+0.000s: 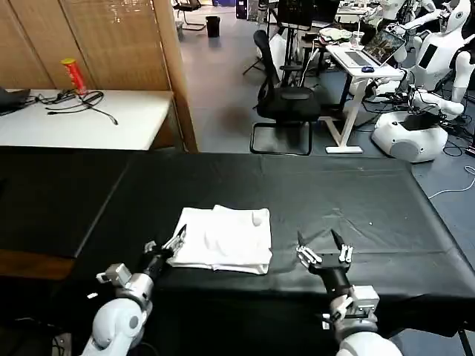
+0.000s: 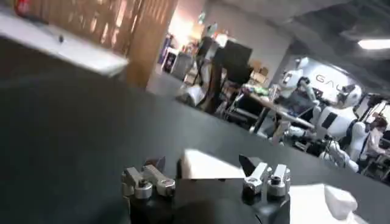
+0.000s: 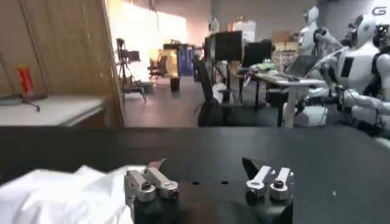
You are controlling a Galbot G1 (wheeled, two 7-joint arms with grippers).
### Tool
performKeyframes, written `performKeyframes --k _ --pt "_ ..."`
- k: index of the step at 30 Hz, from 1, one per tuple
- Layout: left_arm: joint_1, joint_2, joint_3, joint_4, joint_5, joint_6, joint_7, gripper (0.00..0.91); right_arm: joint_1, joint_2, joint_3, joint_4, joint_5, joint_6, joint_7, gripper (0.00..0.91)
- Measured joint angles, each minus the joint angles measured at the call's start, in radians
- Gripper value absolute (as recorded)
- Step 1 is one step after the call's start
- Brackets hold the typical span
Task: Fold and organize the clothes.
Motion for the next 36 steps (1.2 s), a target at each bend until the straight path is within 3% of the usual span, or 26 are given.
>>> performKeyframes --k 1,4,9,11,13,16,17,22,26,36 --pt "0.000 0.000 0.000 0.001 -0.003 0.003 -0.001 0.868 0.000 0.000 0.001 0.000 0.000 0.000 0.000 0.878" --pt "-0.002 0.001 0.002 0.004 -0.005 0.012 0.000 0.595 0.001 0.001 0.002 0.000 0.000 0.000 -0.001 0.878" --pt "-0.017 -0.001 0.004 0.022 -0.020 0.028 0.000 0.527 0.003 0.003 0.002 0.004 -0.002 0.000 -0.003 0.878" --pt "-0.020 -0.002 0.005 0.031 -0.025 0.031 0.000 0.429 0.002 0.004 0.003 0.005 -0.002 0.000 -0.004 0.878" --pt "-0.021 -0.003 0.005 0.034 -0.037 0.037 0.000 0.156 0.003 0.004 0.006 0.006 -0.002 0.000 -0.004 0.878" --pt "-0.020 -0.003 0.005 0.029 -0.054 0.046 0.000 0.078 0.007 0.006 0.007 0.005 -0.002 0.000 -0.004 0.878" --pt "-0.021 -0.002 0.004 0.026 -0.061 0.051 -0.001 0.000 0.008 0.007 0.006 0.002 -0.003 0.000 -0.004 0.878" --pt "-0.025 0.003 -0.009 0.001 -0.147 0.095 -0.019 0.000 0.012 0.010 0.000 -0.006 -0.004 0.000 -0.004 0.878" --pt "-0.026 0.010 -0.016 -0.013 -0.119 0.099 -0.025 0.000 0.016 0.009 0.002 -0.008 -0.005 0.000 -0.004 0.878" --pt "-0.014 0.118 -0.097 -0.084 0.260 0.110 0.039 0.000 0.034 0.005 0.001 -0.025 -0.010 -0.006 -0.001 0.878"
